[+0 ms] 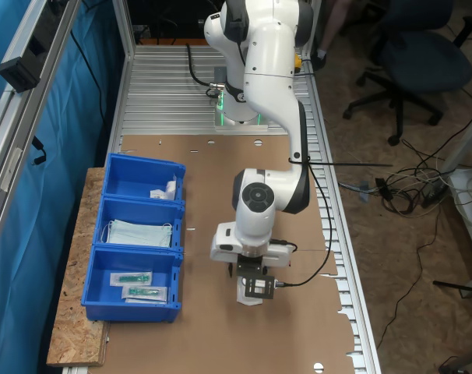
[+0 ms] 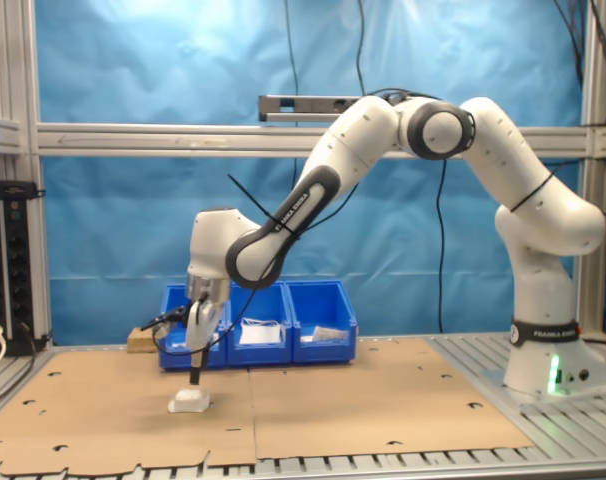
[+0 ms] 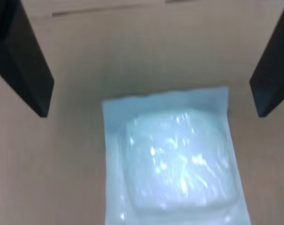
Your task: Pick and place sorting task of medical equipment.
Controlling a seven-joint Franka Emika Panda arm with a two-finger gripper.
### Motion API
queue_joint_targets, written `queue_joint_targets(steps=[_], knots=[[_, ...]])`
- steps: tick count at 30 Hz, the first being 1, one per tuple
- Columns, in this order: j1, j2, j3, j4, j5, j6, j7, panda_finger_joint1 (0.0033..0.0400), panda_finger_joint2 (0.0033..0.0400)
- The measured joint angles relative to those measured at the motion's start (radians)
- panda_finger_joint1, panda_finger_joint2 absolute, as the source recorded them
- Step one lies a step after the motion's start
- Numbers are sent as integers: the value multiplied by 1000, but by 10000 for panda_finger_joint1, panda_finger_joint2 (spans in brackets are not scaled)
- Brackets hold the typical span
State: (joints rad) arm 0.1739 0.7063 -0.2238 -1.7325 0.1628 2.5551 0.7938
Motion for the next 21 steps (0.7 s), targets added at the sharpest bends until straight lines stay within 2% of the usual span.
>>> queue_joint_targets(steps=[11,21], knots=[[0,89,7,94,2,31,0,400,400],[0,125,29,111,2,41,0,400,400]])
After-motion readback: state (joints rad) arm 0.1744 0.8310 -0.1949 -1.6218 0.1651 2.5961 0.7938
